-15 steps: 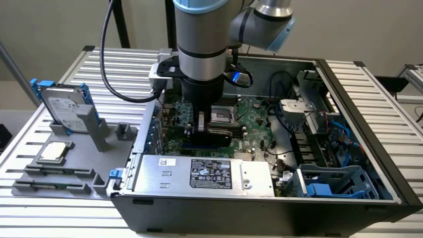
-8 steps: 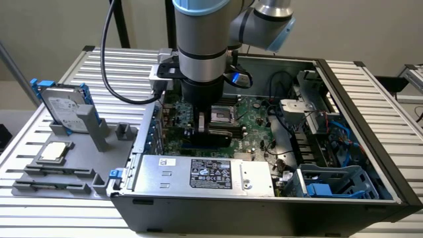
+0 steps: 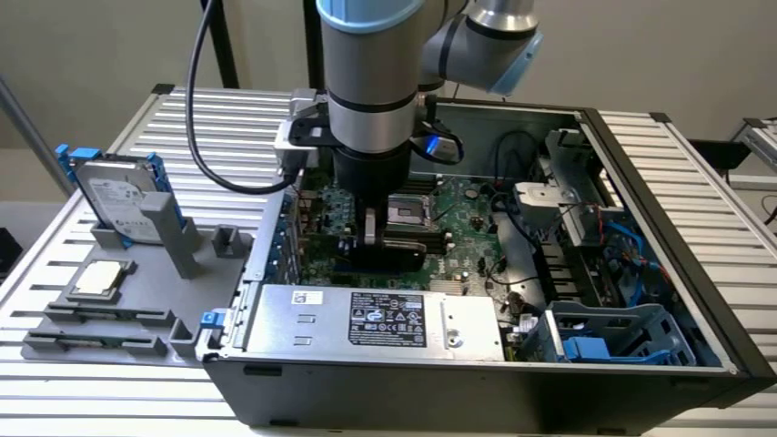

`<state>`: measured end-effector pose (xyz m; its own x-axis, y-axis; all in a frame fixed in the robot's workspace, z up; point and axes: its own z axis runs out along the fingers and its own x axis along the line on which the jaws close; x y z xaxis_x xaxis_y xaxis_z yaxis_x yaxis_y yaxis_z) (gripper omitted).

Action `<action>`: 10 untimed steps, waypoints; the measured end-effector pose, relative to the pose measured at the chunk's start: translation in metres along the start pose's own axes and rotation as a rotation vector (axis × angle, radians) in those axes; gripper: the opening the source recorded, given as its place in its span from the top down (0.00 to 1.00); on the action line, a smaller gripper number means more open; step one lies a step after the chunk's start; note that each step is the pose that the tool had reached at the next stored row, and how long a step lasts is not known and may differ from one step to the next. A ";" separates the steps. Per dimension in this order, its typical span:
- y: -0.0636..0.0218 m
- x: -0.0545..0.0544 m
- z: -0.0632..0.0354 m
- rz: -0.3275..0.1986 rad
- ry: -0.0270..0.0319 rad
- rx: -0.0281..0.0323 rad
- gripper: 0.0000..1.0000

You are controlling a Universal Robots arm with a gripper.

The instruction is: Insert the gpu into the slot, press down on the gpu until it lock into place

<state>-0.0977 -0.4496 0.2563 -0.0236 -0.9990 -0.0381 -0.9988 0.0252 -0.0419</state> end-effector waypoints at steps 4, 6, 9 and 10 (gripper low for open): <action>0.0001 0.000 0.0024 -0.002 -0.0002 0.0000 0.74; 0.0002 0.000 0.0039 -0.003 -0.0002 -0.0001 0.74; 0.0003 0.000 0.0056 -0.004 0.0006 -0.0006 0.74; 0.0003 0.000 0.0063 -0.004 0.0007 -0.0006 0.74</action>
<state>-0.0978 -0.4497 0.2500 -0.0196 -0.9991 -0.0372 -0.9989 0.0211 -0.0415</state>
